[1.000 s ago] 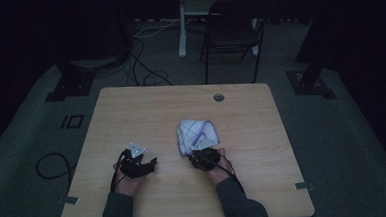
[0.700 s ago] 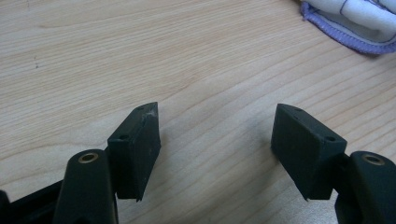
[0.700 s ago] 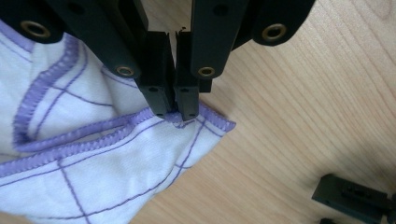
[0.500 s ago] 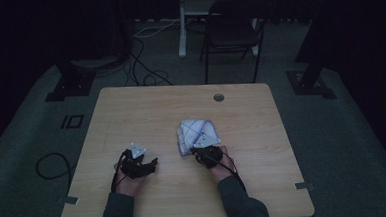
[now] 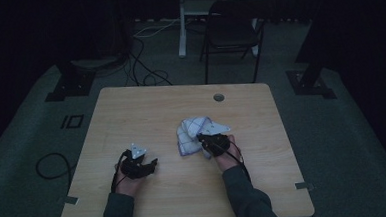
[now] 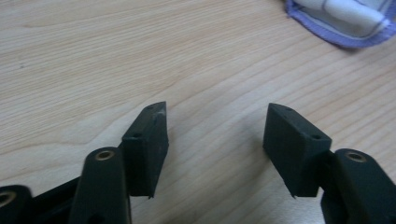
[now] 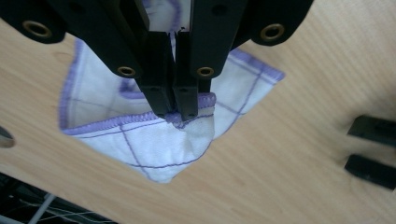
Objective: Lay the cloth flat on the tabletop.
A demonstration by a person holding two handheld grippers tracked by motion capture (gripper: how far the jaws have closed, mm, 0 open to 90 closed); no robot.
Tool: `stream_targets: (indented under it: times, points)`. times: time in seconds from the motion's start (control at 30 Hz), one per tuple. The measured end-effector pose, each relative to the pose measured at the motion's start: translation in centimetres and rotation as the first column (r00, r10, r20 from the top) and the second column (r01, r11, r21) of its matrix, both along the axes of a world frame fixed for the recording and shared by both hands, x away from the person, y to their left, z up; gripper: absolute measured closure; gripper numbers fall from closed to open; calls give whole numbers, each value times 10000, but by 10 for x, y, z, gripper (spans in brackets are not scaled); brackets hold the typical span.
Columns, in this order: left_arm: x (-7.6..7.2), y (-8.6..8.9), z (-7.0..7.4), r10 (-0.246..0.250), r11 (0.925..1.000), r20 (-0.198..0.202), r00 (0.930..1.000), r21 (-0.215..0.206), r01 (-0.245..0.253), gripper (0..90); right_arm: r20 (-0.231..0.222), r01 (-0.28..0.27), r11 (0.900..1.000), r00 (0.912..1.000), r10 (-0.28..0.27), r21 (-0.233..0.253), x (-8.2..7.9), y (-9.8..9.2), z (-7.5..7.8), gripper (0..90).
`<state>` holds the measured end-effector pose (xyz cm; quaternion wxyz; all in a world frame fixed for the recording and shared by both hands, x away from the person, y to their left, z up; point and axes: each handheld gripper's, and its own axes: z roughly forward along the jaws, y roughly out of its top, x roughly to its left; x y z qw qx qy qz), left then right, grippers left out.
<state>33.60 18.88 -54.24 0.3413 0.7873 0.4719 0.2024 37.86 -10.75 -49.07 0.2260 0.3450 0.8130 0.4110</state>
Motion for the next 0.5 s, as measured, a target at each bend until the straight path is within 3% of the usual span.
stream_targets:
  times: [0.23,0.5]
  points:
    - [-1,-7,4,-267,9996,53,9996,-60,267,445,18,476,9987,9989,-477,182,8,-11,7,882]
    - [-4,-33,16,-1225,9924,433,9915,-1,1227,472,154,936,9955,9955,-938,153,19,-24,15,883]
